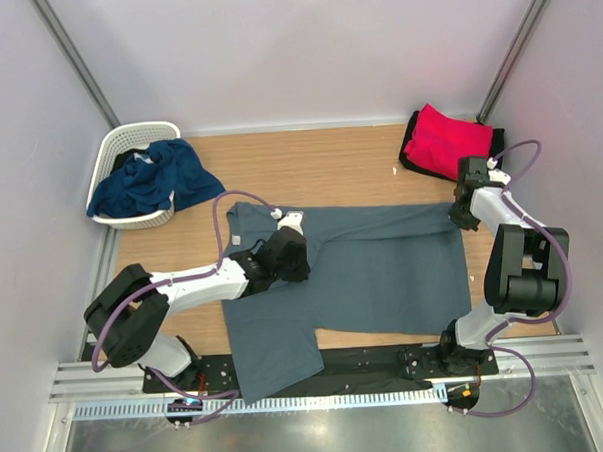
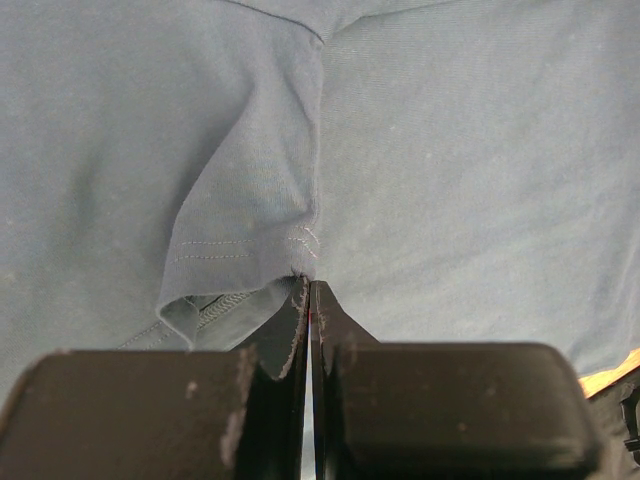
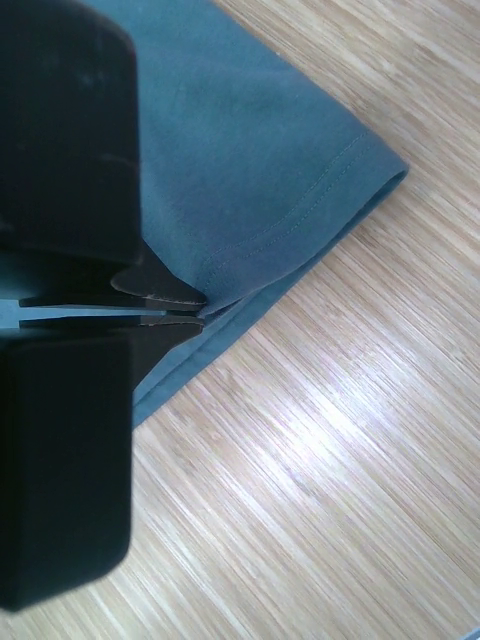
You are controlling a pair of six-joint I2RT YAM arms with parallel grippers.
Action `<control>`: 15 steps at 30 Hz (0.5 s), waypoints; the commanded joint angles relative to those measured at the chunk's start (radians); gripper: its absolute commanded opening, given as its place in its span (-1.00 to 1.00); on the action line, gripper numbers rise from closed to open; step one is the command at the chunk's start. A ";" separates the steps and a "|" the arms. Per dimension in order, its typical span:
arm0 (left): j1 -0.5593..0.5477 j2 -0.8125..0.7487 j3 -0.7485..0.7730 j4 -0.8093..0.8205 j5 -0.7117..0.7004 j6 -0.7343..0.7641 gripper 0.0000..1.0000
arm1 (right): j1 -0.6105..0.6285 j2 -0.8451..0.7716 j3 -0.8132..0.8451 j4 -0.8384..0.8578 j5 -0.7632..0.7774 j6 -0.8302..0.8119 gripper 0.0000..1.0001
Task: Fold and stack the t-shirts
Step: Fold the tshirt
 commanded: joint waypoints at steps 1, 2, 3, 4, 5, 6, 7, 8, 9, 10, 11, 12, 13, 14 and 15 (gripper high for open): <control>-0.007 -0.004 0.026 0.034 0.001 0.013 -1.00 | -0.006 -0.041 0.044 -0.015 0.057 -0.019 -0.98; -0.008 -0.004 0.028 0.036 0.004 0.016 -1.00 | -0.007 -0.038 0.044 -0.017 0.067 -0.018 -0.98; -0.007 -0.004 0.031 0.033 0.006 0.019 -0.99 | -0.006 -0.034 0.044 -0.015 0.072 -0.019 -0.98; -0.007 -0.004 0.031 0.033 0.006 0.021 -0.99 | -0.007 -0.020 0.044 -0.015 0.072 -0.021 -0.98; -0.007 -0.004 0.031 0.033 0.004 0.021 -1.00 | -0.006 -0.012 0.045 -0.015 0.076 -0.019 -0.98; -0.007 -0.005 0.029 0.033 0.004 0.021 -0.99 | -0.006 -0.007 0.045 -0.015 0.084 -0.015 -0.98; -0.008 -0.005 0.029 0.033 0.004 0.022 -1.00 | -0.006 0.005 0.047 -0.015 0.087 -0.013 -0.98; -0.007 -0.007 0.031 0.033 0.006 0.024 -1.00 | -0.007 0.011 0.047 -0.014 0.089 -0.012 -0.97; -0.007 -0.007 0.031 0.034 0.007 0.025 -0.99 | -0.006 0.017 0.047 -0.012 0.099 -0.009 -0.97; -0.007 -0.007 0.032 0.036 0.010 0.028 -1.00 | -0.006 0.023 0.047 -0.012 0.104 -0.007 -0.98; -0.008 -0.008 0.034 0.034 0.018 0.033 -1.00 | -0.006 0.035 0.044 -0.011 0.109 -0.007 -0.97; -0.008 -0.005 0.037 0.034 0.023 0.037 -0.99 | -0.007 0.042 0.044 -0.009 0.113 -0.007 -0.98; -0.011 -0.004 0.044 0.036 0.027 0.042 -0.99 | -0.006 0.049 0.039 -0.009 0.113 -0.002 -0.98; -0.018 -0.001 0.048 0.036 0.030 0.056 -1.00 | -0.006 0.060 0.031 -0.006 0.112 -0.002 -0.98; -0.022 0.002 0.055 0.037 0.046 0.064 -1.00 | -0.007 0.063 0.028 0.000 0.110 0.002 -0.98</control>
